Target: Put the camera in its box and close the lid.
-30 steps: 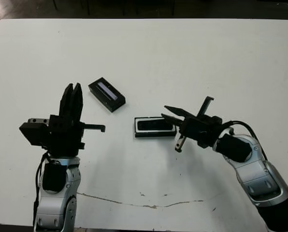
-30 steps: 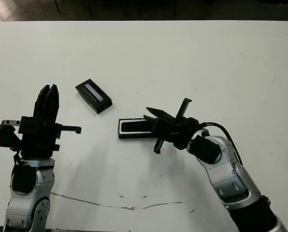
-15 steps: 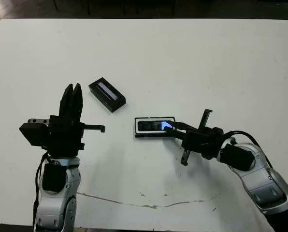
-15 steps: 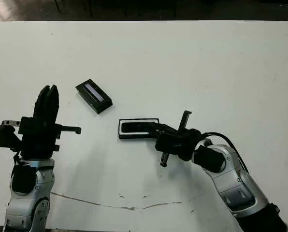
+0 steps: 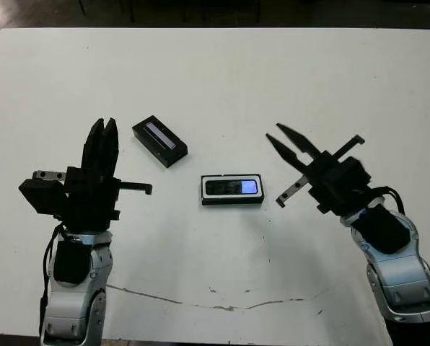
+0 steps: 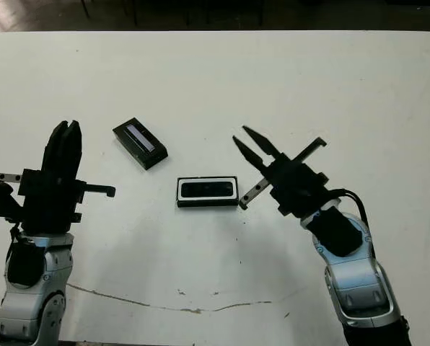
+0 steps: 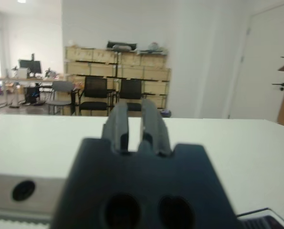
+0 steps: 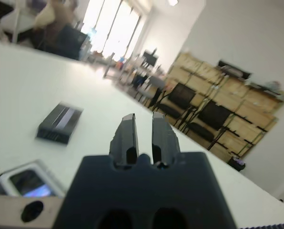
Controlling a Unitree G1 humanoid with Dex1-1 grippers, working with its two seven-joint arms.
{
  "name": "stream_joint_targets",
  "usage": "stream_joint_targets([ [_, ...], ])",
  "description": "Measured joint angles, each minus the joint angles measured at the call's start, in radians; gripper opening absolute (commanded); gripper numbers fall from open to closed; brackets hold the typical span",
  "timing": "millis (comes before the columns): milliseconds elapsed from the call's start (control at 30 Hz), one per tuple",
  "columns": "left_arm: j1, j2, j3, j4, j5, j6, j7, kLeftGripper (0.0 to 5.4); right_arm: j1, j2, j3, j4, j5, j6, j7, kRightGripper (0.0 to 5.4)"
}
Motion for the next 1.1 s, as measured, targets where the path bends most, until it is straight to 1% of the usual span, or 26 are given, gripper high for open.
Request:
stream_joint_targets([
  [100, -0.042, 0.047, 0.016, -0.091, -0.026, 0.168, 0.004, 0.0, -0.014, 0.0, -0.02, -0.017, 0.038, 0.043, -0.001, 0.03],
  [167, -0.1, 0.082, 0.037, -0.143, -0.057, 0.312, 0.014, 0.0, -0.022, 0.0, -0.022, -0.019, 0.052, 0.061, -0.002, 0.03],
  [233, -0.168, 0.134, 0.053, -0.174, -0.065, 0.448, 0.02, 0.0, -0.033, 0.0, -0.022, -0.018, 0.054, 0.071, -0.002, 0.03],
  [267, -0.214, 0.18, 0.057, -0.176, -0.062, 0.515, 0.011, 0.0, -0.042, 0.0, -0.023, -0.014, 0.056, 0.074, -0.002, 0.03],
  [333, -0.304, 0.277, 0.058, -0.164, -0.058, 0.604, -0.033, 0.0, -0.055, -0.001, -0.026, -0.001, 0.065, 0.078, -0.002, 0.03],
  [400, -0.417, 0.399, 0.044, -0.111, -0.063, 0.678, -0.134, 0.0, -0.063, -0.002, -0.03, 0.011, 0.075, 0.086, 0.001, 0.03],
  [467, -0.552, 0.527, 0.002, -0.021, -0.07, 0.72, -0.273, 0.0, -0.073, -0.003, -0.032, 0.017, 0.078, 0.096, 0.002, 0.03],
  [567, -0.768, 0.665, -0.125, 0.162, -0.032, 0.695, -0.493, 0.0, -0.088, -0.004, -0.034, 0.019, 0.088, 0.122, 0.002, 0.03],
  [667, -0.954, 0.699, -0.28, 0.358, 0.066, 0.643, -0.64, 0.0, -0.094, -0.003, -0.034, 0.024, 0.089, 0.144, 0.001, 0.03],
  [733, -1.039, 0.685, -0.367, 0.471, 0.14, 0.602, -0.684, 0.0, -0.099, -0.002, -0.035, 0.027, 0.091, 0.155, -0.001, 0.03],
  [800, -1.089, 0.647, -0.424, 0.579, 0.2, 0.542, -0.704, 0.0, -0.102, 0.001, -0.039, 0.029, 0.097, 0.171, -0.008, 0.03],
  [900, -1.129, 0.578, -0.498, 0.739, 0.284, 0.443, -0.72, 0.0, -0.108, 0.005, -0.043, 0.028, 0.114, 0.202, -0.015, 0.03],
  [1100, -1.2, 0.471, -0.616, 0.994, 0.423, 0.33, -0.816, 0.0, -0.106, 0.006, -0.056, 0.021, 0.13, 0.221, -0.016, 0.03],
])
